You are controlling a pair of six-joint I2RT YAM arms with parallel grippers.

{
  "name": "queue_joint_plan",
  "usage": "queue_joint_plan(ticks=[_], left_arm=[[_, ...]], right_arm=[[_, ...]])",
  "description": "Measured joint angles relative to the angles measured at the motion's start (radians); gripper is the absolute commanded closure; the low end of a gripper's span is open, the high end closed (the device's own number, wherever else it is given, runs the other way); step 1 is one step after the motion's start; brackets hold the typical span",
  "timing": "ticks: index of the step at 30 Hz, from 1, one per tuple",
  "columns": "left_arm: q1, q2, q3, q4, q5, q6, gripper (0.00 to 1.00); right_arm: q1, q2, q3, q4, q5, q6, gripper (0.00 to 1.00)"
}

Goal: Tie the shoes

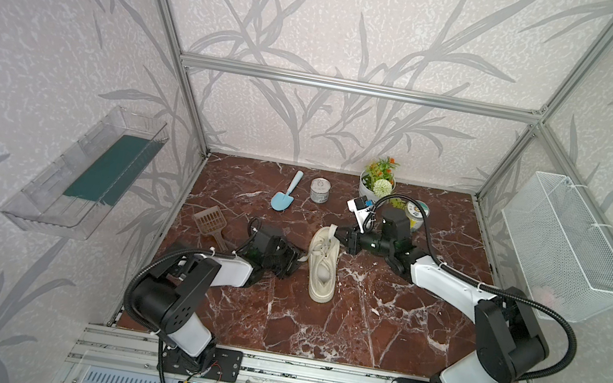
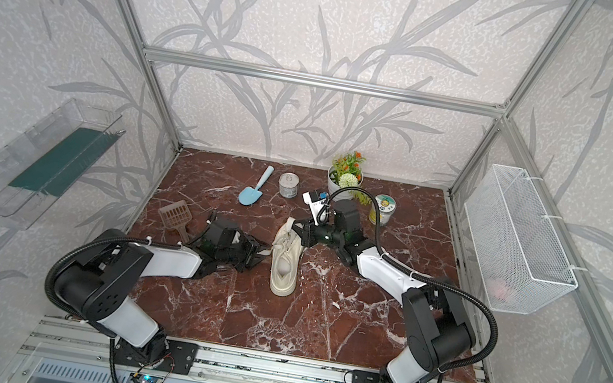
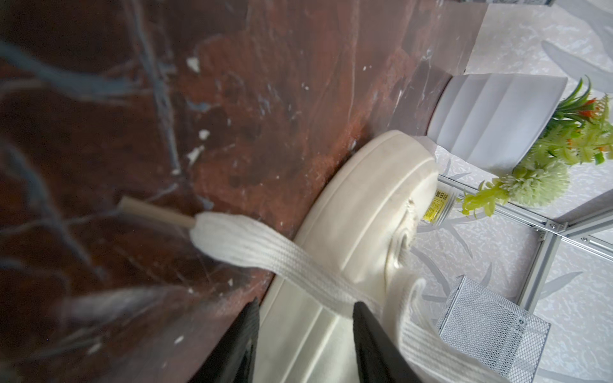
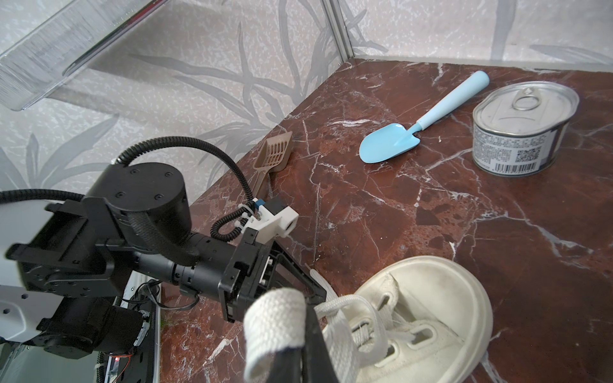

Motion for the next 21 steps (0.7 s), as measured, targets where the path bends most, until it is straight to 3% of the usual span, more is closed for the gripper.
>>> queue_joint_plan(ticks=[5,16,21], left_arm=[[0.000,-0.011,-0.025,0.030,-0.011,-0.017,0.51],[-0.019,0.109,-0.061,0.233,-0.010,-0.103,0.52],[-0.026,0.144,-0.061,0.306,-0.013,-0.131,0.57]], right_arm=[[0.000,0.000,-0.007,0.000,0.000,0.004,1.00],[0.000,-0.001,-0.018,0.000,0.000,0.004,1.00],[0.000,-0.002,-0.019,0.000,0.000,0.004,1.00]])
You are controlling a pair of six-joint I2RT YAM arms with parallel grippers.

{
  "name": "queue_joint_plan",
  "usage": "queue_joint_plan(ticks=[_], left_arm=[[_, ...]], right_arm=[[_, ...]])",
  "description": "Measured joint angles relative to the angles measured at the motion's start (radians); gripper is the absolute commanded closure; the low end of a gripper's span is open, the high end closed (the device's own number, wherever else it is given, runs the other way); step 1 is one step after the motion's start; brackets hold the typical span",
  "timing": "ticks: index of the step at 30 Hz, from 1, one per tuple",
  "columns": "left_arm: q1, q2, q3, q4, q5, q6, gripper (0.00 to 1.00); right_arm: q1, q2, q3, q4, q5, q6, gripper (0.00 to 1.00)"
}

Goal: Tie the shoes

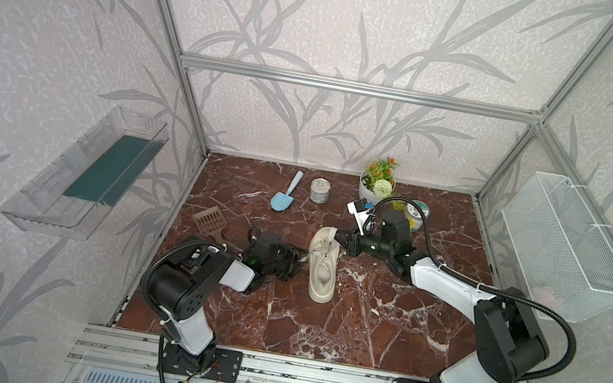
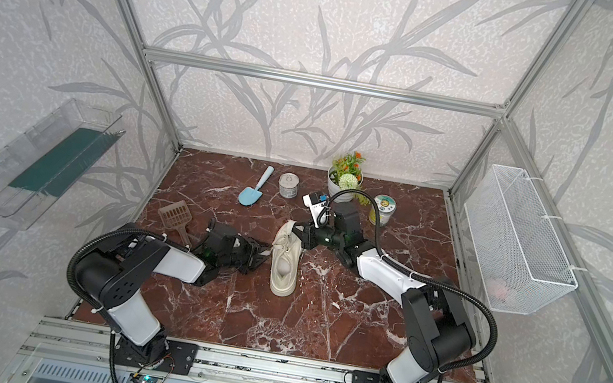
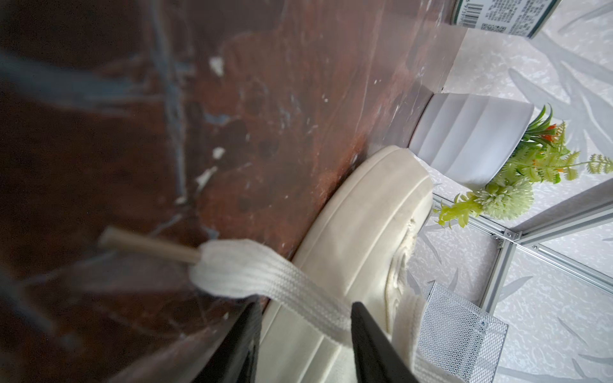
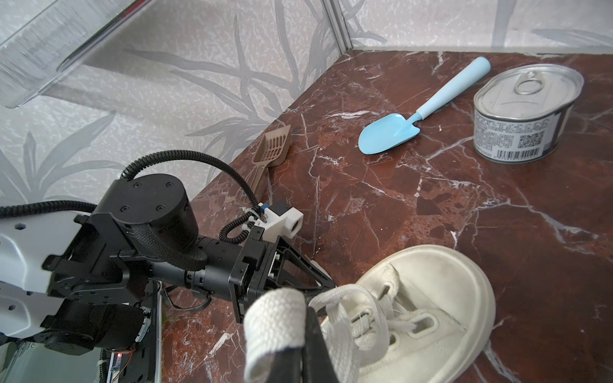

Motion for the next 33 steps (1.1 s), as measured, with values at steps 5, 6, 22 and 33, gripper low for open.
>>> queue_joint_plan(ticks=[5,6,22,33], left_arm=[[-0.013,0.032,0.000,0.064,0.000,-0.023,0.62],[-0.015,0.039,0.000,0.078,-0.001,-0.029,0.64],[-0.018,0.066,0.006,0.144,-0.025,-0.047,1.00],[-0.013,-0.111,0.077,-0.147,-0.052,0.084,1.00]], right_arm=[[0.000,0.000,0.000,0.000,0.000,0.000,1.00],[0.000,0.000,0.000,0.000,0.000,0.000,1.00],[0.000,-0.001,0.000,-0.002,0.000,0.000,1.00],[-0.012,-0.081,-0.065,-0.009,0.001,0.005,1.00]])
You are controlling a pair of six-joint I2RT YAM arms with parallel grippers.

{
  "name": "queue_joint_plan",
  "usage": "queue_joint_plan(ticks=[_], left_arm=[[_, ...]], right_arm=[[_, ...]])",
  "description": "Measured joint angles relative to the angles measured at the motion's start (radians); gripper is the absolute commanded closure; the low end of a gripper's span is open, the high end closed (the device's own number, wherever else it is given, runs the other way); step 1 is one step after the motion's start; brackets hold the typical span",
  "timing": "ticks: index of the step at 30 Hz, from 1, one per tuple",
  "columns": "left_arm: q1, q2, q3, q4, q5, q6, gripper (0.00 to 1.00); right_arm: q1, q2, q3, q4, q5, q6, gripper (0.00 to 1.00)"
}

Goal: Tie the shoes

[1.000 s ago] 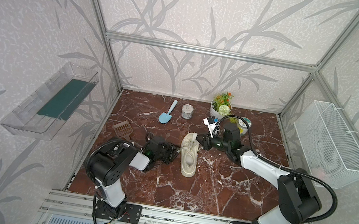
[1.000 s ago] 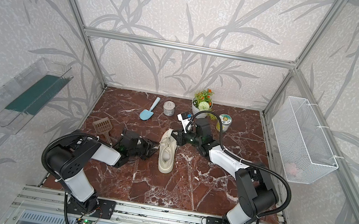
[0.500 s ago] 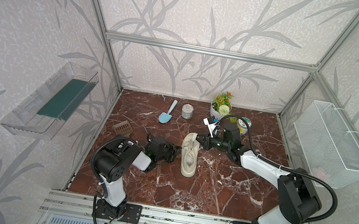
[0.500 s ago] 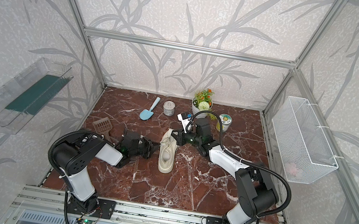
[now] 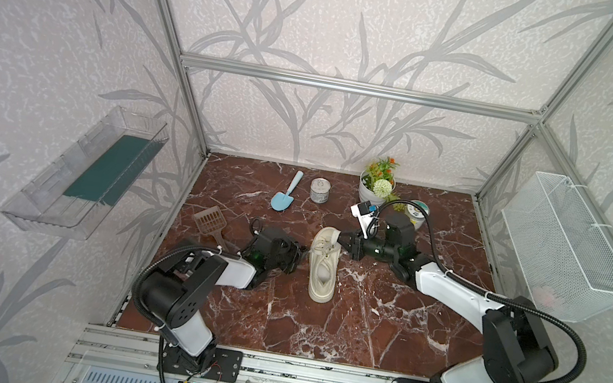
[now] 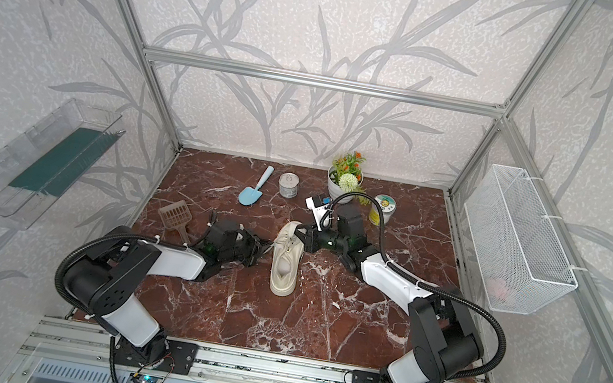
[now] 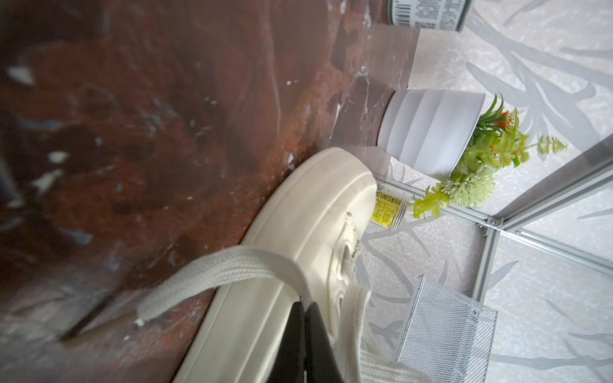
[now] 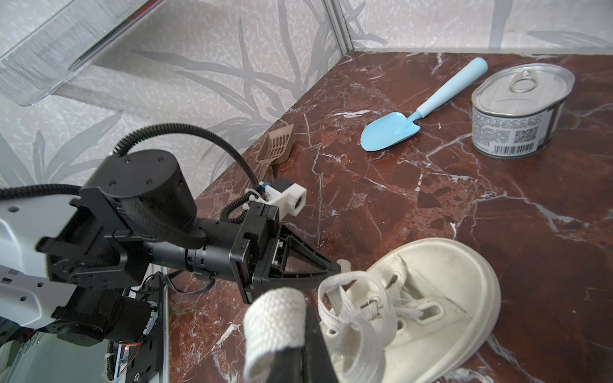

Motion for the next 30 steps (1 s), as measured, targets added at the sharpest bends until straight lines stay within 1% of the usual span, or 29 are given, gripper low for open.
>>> queue_joint_plan(ticks=[4,8,11,16,21,30], left_arm=[[0.021,-0.061,0.027,-0.099,-0.003,0.056,1.00],[0.050,-0.068,0.027,-0.153,0.002,0.083,1.00],[0.062,-0.070,0.045,-0.233,0.003,0.119,1.00],[0.063,-0.103,0.166,-0.453,-0.005,0.244,1.00],[0.073,-0.142,0.272,-0.601,-0.024,0.363,1.00],[0.083,-0.145,0.345,-0.810,-0.074,0.510,1.00]], right_arm=[[-0.015,-0.032,-0.031,0.001,0.000,0.008,1.00],[-0.035,-0.069,-0.067,0.002,0.000,0.018,1.00],[-0.051,-0.105,-0.096,-0.001,-0.001,0.019,1.00],[-0.077,-0.178,-0.145,-0.018,0.000,0.018,1.00],[-0.112,-0.249,-0.192,-0.050,0.007,0.016,1.00],[-0.162,-0.341,-0.227,-0.132,0.027,0.002,1.00]])
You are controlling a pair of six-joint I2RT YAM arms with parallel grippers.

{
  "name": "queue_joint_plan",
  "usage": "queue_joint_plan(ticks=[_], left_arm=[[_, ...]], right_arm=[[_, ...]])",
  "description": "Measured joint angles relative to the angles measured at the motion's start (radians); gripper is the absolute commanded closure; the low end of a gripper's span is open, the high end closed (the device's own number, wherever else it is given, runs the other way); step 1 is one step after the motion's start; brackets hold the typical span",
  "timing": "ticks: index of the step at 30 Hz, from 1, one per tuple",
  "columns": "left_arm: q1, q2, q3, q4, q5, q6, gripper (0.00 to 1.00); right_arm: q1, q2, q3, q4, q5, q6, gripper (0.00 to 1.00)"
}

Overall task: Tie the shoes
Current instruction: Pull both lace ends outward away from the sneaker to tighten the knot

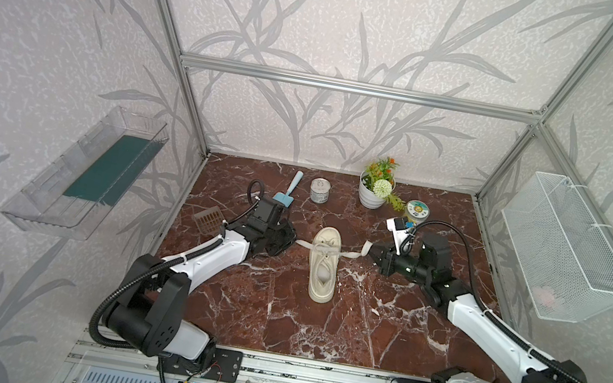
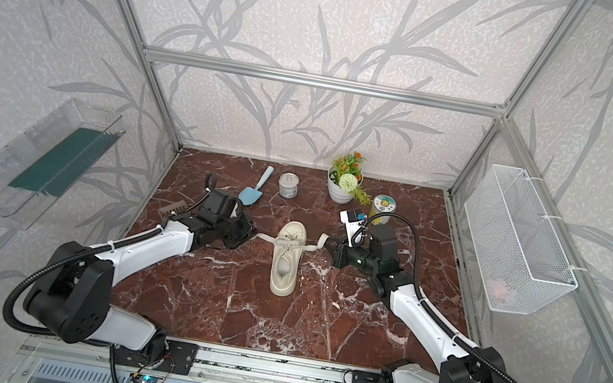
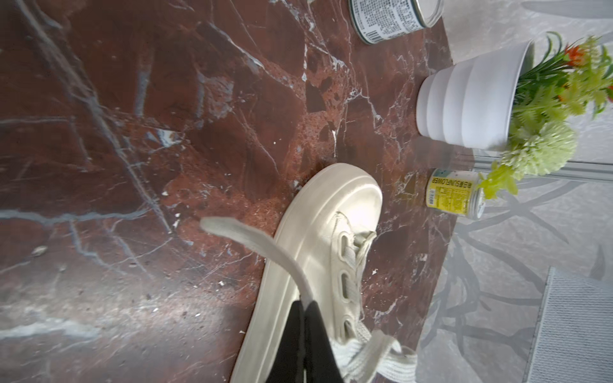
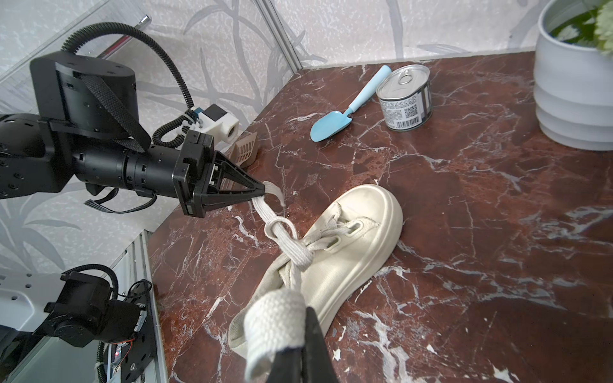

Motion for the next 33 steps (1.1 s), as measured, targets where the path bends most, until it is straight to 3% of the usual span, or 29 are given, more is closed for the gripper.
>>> queue_joint_plan(ticks=[12,33], left_arm=[[0.030,-0.072,0.028,-0.130,-0.079,0.114,1.00],[0.098,-0.023,0.096,-0.201,-0.066,0.225,1.00]], right_arm=[[-0.070,-0.114,-0.064,-0.127,0.059,-0.011,1.00],[-0.167,-0.198,-0.121,-0.316,0.204,0.015,1.00]])
